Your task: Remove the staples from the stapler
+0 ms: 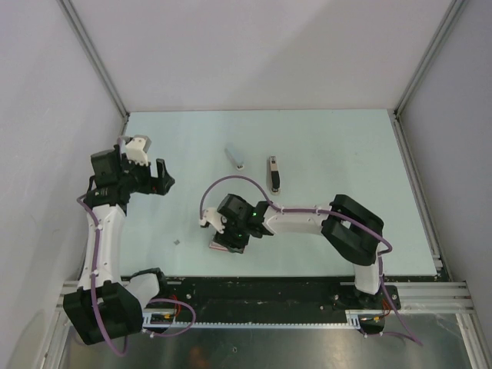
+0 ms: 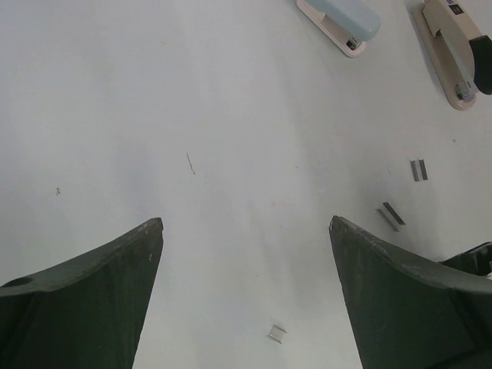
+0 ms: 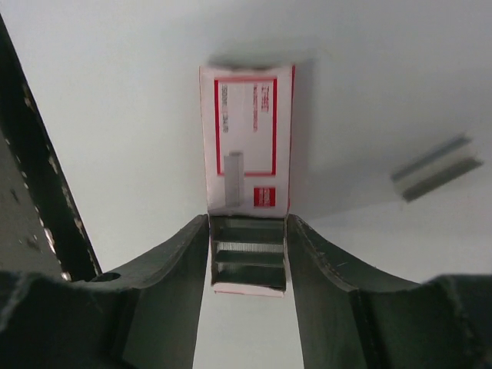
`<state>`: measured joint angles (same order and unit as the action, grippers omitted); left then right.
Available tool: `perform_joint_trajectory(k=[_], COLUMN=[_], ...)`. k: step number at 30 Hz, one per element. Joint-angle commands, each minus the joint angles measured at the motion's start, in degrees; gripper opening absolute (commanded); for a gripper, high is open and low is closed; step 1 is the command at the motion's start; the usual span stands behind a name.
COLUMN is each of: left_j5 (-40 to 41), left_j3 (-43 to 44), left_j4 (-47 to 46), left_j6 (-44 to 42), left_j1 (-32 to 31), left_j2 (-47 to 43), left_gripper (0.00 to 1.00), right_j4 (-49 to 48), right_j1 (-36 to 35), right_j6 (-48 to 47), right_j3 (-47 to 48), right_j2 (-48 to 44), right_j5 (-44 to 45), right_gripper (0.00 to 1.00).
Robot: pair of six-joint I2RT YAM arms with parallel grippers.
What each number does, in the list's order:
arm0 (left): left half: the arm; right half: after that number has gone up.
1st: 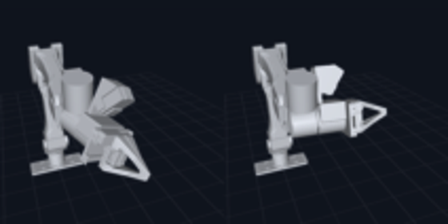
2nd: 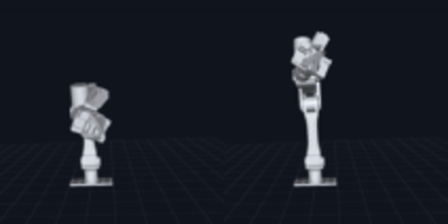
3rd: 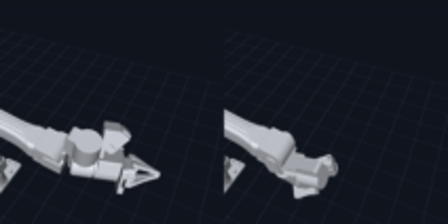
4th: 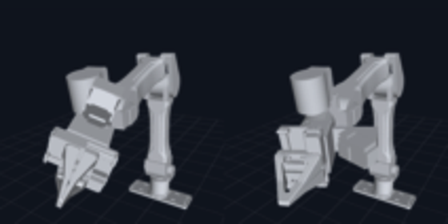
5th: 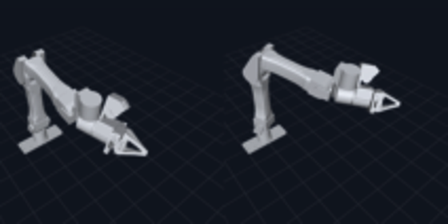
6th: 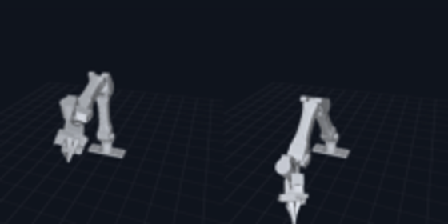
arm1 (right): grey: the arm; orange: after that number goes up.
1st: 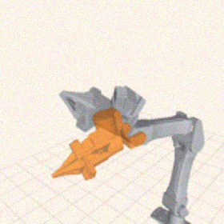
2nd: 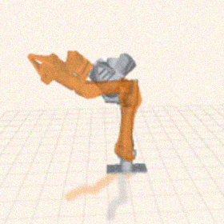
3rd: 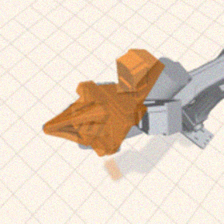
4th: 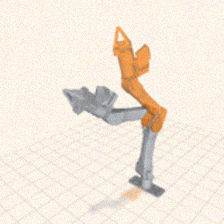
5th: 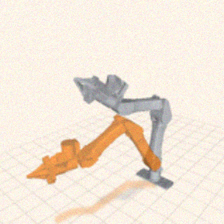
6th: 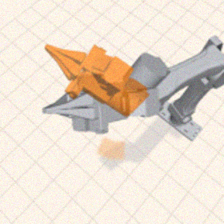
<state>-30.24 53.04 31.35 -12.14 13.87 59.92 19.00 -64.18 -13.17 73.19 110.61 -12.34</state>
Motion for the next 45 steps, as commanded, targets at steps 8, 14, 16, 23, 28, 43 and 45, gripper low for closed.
perform_joint_trajectory(k=[8,14,16,23,28,43,45], left_j5=[-2.2,-3.6,-3.8,-4.3,-6.4,-8.3,-8.1], left_j3=[3.6,2.8,2.1,0.9,1.1,2.1,2.1], left_j4=[1.8,2.4,2.5,3.1,4.2,5.5,5.6], left_j6=[-1.3,-4.2,-5.4,-9.2,-10.0,-10.2,-10.5], left_j1=[0.2,0.1,-0.1,-0.4,-0.3,-0.3,-0.2], left_j2=[-1.1,-1.2,-0.8,0.2,-0.2,1.2,1.2], left_gripper=[0.94,0.94,0.94,0.94,0.94,0.95,0.95], right_j4=[0.4,0.1,-0.8,-3.9,-4.6,-4.3,-3.7], right_j1=[2.1,3.1,3.4,1.5,-0.2,-2.2,-2.3], right_j6=[-2.2,0.1,0.6,0.3,-1.5,-5.4,-5.7], right_j3=[-6.7,-6.8,-6.7,-6.6,-5.0,5.0,5.9], right_j2=[-4.6,-8.0,-10.0,-13.5,-9.4,1.2,2.1], right_j5=[0.9,1.6,0.7,-1.4,-0.7,-0.3,-0.6], right_gripper=[0.63,0.73,0.75,0.80,0.80,0.80,0.80])
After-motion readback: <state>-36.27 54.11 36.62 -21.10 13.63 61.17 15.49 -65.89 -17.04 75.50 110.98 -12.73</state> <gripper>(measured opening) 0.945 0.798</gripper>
